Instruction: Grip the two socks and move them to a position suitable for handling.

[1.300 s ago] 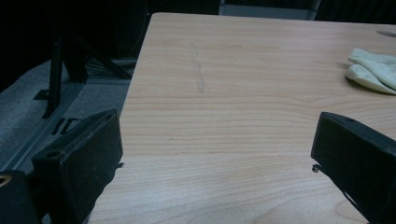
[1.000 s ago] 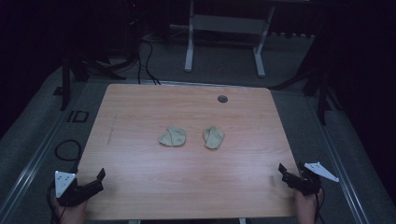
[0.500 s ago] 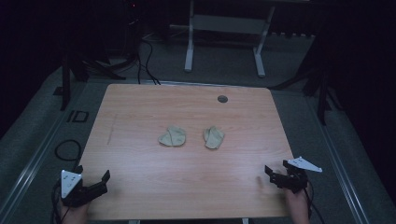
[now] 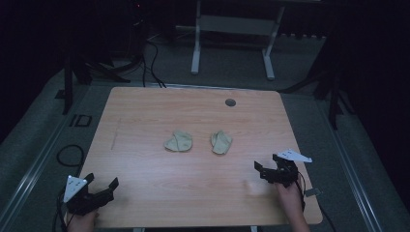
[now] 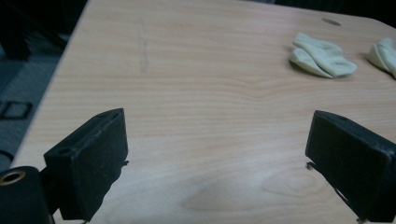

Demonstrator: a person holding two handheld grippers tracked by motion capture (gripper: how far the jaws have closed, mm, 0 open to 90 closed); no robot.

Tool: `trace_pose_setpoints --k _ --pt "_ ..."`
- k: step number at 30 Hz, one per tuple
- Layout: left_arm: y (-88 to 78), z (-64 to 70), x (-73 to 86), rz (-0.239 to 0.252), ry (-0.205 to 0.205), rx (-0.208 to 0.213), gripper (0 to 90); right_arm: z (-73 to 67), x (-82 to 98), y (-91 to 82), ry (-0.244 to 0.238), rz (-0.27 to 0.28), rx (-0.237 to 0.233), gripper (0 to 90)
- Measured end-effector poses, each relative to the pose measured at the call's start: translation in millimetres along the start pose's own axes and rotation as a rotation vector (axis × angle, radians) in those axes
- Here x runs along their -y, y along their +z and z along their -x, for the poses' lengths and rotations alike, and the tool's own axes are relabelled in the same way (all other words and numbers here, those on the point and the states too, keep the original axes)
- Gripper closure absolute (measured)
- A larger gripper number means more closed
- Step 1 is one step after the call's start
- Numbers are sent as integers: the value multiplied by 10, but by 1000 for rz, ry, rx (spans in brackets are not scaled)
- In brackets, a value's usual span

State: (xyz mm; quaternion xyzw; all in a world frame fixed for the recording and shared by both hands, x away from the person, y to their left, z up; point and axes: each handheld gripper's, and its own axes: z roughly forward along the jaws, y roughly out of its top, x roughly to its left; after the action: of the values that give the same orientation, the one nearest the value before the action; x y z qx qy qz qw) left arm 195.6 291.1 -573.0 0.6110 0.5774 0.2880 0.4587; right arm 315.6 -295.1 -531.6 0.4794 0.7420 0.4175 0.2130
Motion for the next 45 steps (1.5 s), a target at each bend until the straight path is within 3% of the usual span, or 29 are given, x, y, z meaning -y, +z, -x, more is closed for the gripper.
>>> trace_pose_setpoints --k 3,4,6,9,12,15,19,21,23,25,28,31,36,37,39,40,42,44,45 --pt "-37 66 -4 -34 5 -22 37 -97 -128 106 6 0 -2 135" --pt "-54 81 -7 -40 2 -11 36 -123 -156 131 -1 2 -6 135" --pt "-93 114 -8 -31 20 26 24 -188 -234 215 -10 -8 -48 135" --pt "-109 155 -21 -21 43 31 23 -318 -357 355 -44 -20 -94 135" --pt "-94 191 -20 -25 33 32 23 -377 -420 432 -55 -30 -111 135" --pt "-75 213 -3 -25 27 21 23 -481 -554 626 -56 -33 -147 138" --pt "-63 205 10 -30 27 17 23 -578 -642 835 -68 -65 -124 193" --pt "-49 202 4 -33 30 20 23 -613 -678 952 -65 -89 -134 223" --pt "-33 204 2 -28 42 19 23 -649 -711 1046 -82 -99 -106 313" --pt "-20 200 10 -34 47 20 23 -656 -734 1137 -74 -108 -96 337" --pt "-12 184 33 -43 43 21 23 -659 -746 1270 -54 -130 -91 337" --pt "-22 165 44 -45 39 20 23 -692 -736 1396 -82 -151 -45 337" --pt "-35 152 47 -44 28 22 23 -704 -682 1557 -66 -181 -37 322" --pt "-33 149 47 -44 28 23 23 -742 -647 1612 -97 -186 -15 312" --pt "-31 146 48 -43 28 23 23 -742 -647 1612 -97 -186 -15 312" --pt "-19 144 54 -50 28 23 23 -807 -619 1624 -159 -170 5 368" --pt "-12 145 58 -55 27 28 23 -814 -604 1612 -167 -156 -7 459" --pt "-7 147 58 -59 31 30 23 -816 -608 1588 -184 -157 1 663" --pt "-6 148 59 -58 31 31 23 -817 -613 1583 -191 -162 3 701"
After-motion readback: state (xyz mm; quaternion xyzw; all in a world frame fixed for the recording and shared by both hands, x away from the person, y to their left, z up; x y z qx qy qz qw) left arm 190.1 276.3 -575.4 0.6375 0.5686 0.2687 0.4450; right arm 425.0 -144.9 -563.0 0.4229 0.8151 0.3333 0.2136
